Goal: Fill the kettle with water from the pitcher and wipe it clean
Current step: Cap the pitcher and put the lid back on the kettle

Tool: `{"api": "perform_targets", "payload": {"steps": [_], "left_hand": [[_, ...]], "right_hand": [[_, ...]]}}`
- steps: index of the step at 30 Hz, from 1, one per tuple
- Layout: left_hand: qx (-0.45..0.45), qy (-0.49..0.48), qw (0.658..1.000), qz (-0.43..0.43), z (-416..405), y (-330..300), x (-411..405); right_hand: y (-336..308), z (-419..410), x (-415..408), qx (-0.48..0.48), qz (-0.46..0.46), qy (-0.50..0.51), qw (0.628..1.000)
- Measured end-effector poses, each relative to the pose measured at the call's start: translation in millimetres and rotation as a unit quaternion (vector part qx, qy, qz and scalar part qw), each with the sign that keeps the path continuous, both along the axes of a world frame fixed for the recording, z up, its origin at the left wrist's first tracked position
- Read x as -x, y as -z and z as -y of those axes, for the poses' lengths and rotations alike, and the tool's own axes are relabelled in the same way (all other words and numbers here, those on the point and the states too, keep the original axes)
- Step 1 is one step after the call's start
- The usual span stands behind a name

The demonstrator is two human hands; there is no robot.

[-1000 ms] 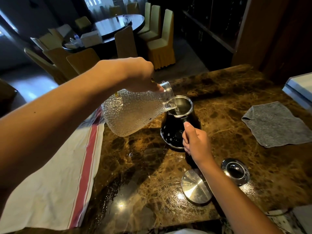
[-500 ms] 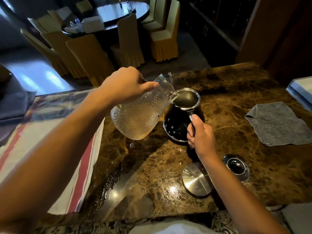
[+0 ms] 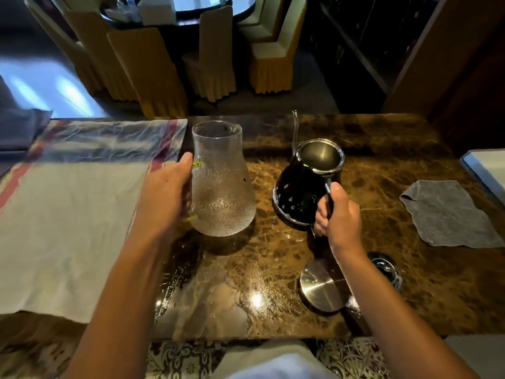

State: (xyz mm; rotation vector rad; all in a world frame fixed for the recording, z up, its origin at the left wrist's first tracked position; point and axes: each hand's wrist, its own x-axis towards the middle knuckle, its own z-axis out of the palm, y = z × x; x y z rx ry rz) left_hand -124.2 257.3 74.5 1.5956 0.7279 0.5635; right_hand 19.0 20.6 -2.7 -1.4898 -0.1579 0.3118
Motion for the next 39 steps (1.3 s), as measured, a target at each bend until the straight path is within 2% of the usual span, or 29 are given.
{"api": "perform_targets", "payload": {"steps": [3, 8, 11, 15, 19, 24, 28, 31, 33, 36, 39], "left_hand": [[-0.05, -0.034, 0.998, 0.006, 3, 18, 19], [-0.001, -0.092, 0.996, 0.02, -8, 43, 42], [-0.002, -0.097, 0.995, 0.033, -16, 55, 46], [-0.054, -0.097, 0.994, 0.019, -14, 64, 40], [-0.07, -0.092, 0.993, 0.021, -15, 71, 38], [0.029, -0.065, 0.996, 0.06, -9, 75, 36], [0.049, -0.017, 0.997, 0.059, -20, 80, 35], [0.05, 0.005, 0.997, 0.058, -20, 83, 35], [0.042, 0.0, 0.997, 0.059, -19, 83, 35], [0.021, -0.013, 0.998, 0.057, -17, 85, 35], [0.004, -0.011, 0.999, 0.051, -18, 86, 35]], "right_hand": [[0, 0, -1, 0.002, -0.005, 0.002, 1.0], [1, -1, -2, 0.002, 0.0, -0.004, 1.0], [2, -2, -2, 0.006, -0.002, -0.004, 1.0], [2, -2, -2, 0.008, 0.0, 0.004, 1.0], [0, -2, 0, 0.013, -0.002, 0.011, 1.0], [1, 0, 3, 0.002, -0.002, 0.014, 1.0], [2, 0, 2, 0.017, 0.006, 0.007, 1.0], [-4, 4, 5, 0.082, 0.044, 0.011, 0.996], [-11, 12, 12, 0.169, 0.11, 0.066, 0.977], [-17, 35, 35, 0.234, 0.185, 0.129, 0.946], [-8, 55, 63, 0.374, 0.153, 0.054, 0.913]]}}
